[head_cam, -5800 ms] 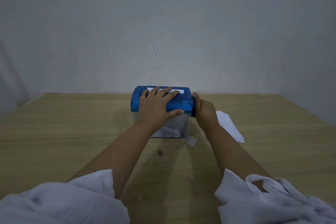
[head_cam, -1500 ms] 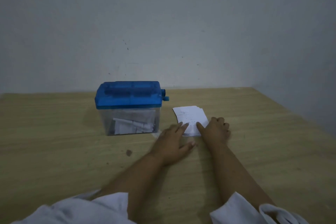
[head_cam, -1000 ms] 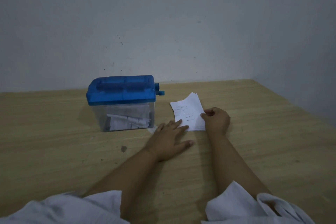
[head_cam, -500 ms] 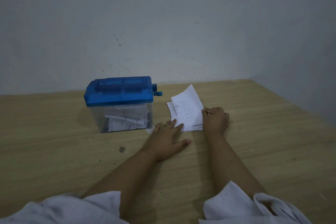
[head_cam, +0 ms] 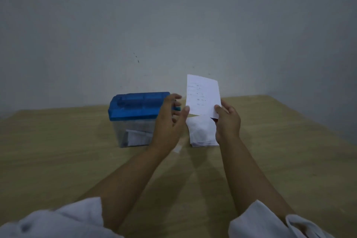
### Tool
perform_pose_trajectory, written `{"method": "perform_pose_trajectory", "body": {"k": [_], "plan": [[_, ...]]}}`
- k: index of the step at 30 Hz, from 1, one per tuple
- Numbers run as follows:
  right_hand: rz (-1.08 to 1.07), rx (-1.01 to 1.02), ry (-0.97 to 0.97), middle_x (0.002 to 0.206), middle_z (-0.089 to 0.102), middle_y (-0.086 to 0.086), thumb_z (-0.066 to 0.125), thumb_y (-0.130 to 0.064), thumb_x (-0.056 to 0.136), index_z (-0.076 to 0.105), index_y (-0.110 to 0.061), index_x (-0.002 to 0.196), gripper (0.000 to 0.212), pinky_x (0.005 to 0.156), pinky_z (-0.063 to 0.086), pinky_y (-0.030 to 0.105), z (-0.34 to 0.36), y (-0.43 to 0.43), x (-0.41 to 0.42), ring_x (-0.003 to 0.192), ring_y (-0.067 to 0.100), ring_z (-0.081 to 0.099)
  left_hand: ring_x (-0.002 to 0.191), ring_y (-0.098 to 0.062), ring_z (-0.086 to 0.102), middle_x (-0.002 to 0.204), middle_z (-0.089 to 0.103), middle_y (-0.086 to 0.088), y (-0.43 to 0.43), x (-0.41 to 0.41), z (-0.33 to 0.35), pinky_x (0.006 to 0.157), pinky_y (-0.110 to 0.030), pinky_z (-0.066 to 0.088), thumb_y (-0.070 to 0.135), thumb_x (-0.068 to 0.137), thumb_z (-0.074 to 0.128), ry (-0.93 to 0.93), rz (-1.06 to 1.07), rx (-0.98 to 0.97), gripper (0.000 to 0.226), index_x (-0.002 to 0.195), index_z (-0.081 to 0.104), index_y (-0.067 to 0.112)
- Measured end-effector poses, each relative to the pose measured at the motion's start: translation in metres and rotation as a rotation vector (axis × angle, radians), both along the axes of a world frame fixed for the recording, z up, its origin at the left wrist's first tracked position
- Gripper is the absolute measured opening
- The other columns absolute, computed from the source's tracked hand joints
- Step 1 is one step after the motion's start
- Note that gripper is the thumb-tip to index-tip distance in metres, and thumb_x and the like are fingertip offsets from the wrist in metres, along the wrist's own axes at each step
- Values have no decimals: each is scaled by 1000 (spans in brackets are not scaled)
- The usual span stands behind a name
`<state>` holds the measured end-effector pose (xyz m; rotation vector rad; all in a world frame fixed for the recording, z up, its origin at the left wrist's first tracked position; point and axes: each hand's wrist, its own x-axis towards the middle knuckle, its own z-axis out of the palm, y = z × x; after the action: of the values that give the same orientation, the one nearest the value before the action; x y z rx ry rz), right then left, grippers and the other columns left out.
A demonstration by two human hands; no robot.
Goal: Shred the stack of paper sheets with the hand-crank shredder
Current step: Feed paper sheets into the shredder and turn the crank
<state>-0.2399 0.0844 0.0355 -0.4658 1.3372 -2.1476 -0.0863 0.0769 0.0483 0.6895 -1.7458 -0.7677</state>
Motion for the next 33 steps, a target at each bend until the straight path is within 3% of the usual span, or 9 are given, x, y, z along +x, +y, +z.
{"method": "perform_pose_trajectory", "body": {"k": [4,8,11,14,18,20,26,30,33], "plan": [[108,-9,53,113,62,11,59,-7,89,56,-22,114,29,84,56,41,23,-6,31,99,26,64,96,-20,55,108,52,-7,-18,24,38,73,-24,46,38,91,55,-114,40,183,47,131,33,27],[161,59,176,121,53,6,58,-9,90,53,-24,122,36,83,56,37,42,-17,67,106,25,57,76,-16,56,92,58,-8,-38,55,57,59,-18,44,25,92,58,-122,10,282,32,122,47,21],[242,95,228,119,53,6,58,-7,89,54,-19,120,33,72,57,29,53,-26,84,104,24,57,87,-21,58,105,61,-14,-55,79,62,69,-28,48,14,91,60,-104,31,268,19,109,57,17],[338,109,269,114,58,10,57,-4,89,59,-13,109,23,63,54,26,62,-34,93,98,23,58,92,-19,56,104,59,-9,-69,97,61,66,-20,45,10,90,60,-94,30,290,16,105,61,14],[541,112,298,94,65,8,58,3,88,67,-3,96,14,79,56,30,74,-44,96,86,20,62,102,-15,53,108,58,-4,-85,113,62,81,-22,44,8,90,60,-56,58,300,18,106,63,14],[601,127,318,89,67,7,61,4,85,69,-1,97,16,75,58,26,80,-49,93,80,18,64,103,-14,52,110,57,-1,-94,118,64,78,-17,45,9,91,59,-57,50,302,19,109,63,13],[503,131,738,104,64,-4,62,0,85,70,-17,102,25,90,45,24,92,-78,81,92,8,57,92,-4,56,106,60,2,-121,114,67,77,-12,51,7,91,58,31,31,225,22,112,62,11],[514,130,770,104,64,-6,61,-2,87,69,-18,103,24,89,45,20,80,-88,76,93,6,58,100,-12,57,109,61,0,-134,112,56,81,-16,52,9,91,59,4,-9,237,19,108,63,16],[522,93,698,100,66,-9,63,-4,86,70,-22,98,23,84,47,19,68,-87,72,93,4,58,88,-7,56,99,58,3,-138,116,47,76,-19,50,13,91,60,-59,-30,243,14,103,64,19]]}}
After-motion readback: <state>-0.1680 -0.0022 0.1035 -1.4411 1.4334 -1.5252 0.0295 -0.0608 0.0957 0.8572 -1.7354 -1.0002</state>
